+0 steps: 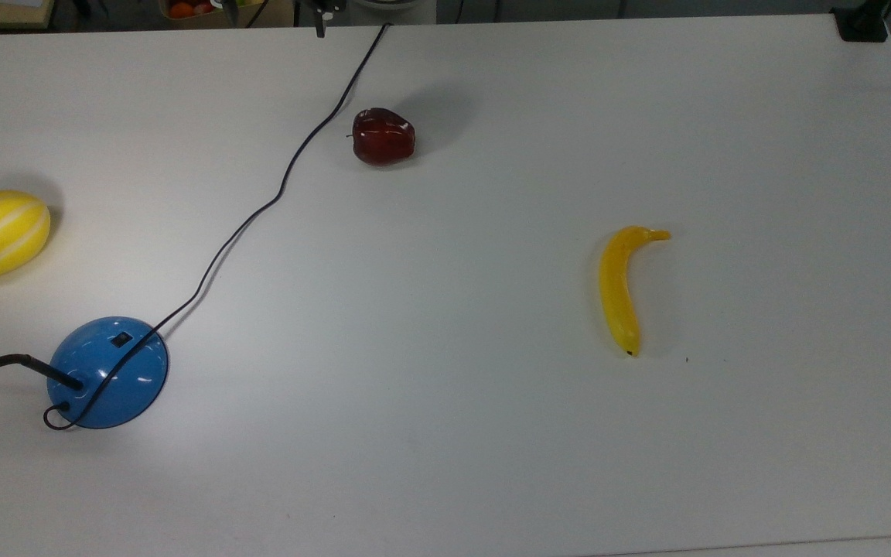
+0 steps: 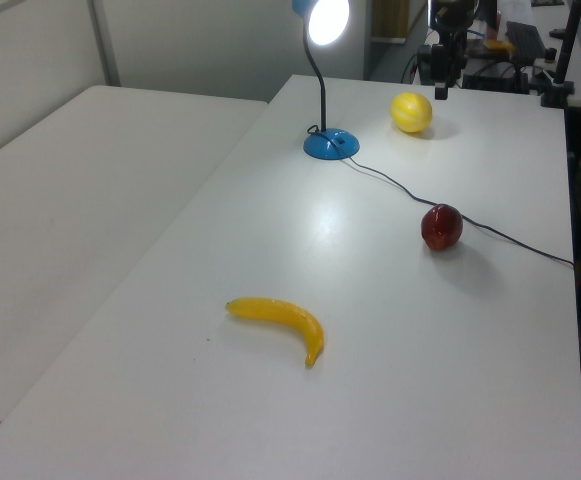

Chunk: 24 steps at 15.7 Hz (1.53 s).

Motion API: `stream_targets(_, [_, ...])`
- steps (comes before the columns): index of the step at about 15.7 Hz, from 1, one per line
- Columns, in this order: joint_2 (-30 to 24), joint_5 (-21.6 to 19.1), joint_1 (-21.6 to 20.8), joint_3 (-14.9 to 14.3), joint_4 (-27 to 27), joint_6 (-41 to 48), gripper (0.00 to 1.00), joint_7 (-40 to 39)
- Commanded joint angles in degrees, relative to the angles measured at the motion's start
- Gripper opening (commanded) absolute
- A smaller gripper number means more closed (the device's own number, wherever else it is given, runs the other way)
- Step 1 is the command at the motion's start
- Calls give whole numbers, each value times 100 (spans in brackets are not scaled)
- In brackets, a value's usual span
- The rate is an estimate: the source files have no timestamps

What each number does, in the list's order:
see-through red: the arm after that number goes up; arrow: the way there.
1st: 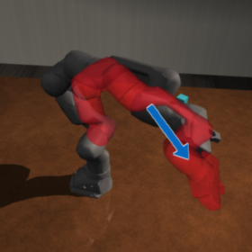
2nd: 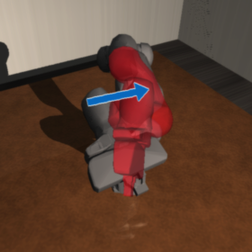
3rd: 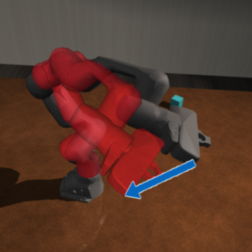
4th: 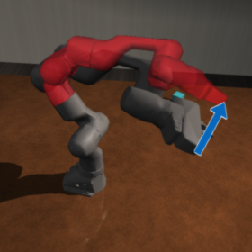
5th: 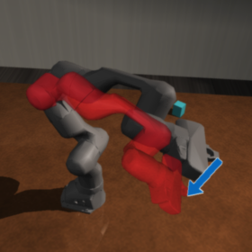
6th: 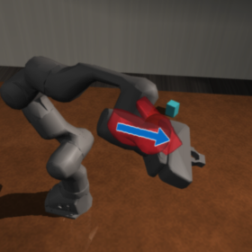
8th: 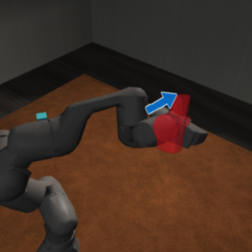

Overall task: Turn off lamp
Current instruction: 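Move the gripper down toward the switch on the blue lamp base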

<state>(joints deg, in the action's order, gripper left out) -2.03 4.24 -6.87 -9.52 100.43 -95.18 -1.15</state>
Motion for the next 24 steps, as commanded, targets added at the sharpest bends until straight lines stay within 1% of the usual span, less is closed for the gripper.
stream_targets(1, [89,-125,-34,-24,-216,192,100,36])
stream_targets(6, [107,-134,-34,-24,-208,166,100,35])
stream_targets(7, [107,-134,-43,-15,-208,175,97,35])
stream_targets(9, [124,-143,-60,-15,-190,184,76,35])
stream_targets(12, [203,-362,-43,-15,-216,175,33,44])
stream_targets(13, [203,-450,-17,-15,-217,149,23,36])
stream_targets(14, [203,-511,1,-15,-217,105,17,27])
stream_targets(16, [264,-600,45,-24,-217,-87,7,0])
stream_targets(18, [440,-766,220,-24,-225,-517,0,35])
stream_targets(21, [774,-776,422,-32,-243,-1194,0,70])
stream_targets(24, [1072,-767,747,-33,-252,-2089,0,430])
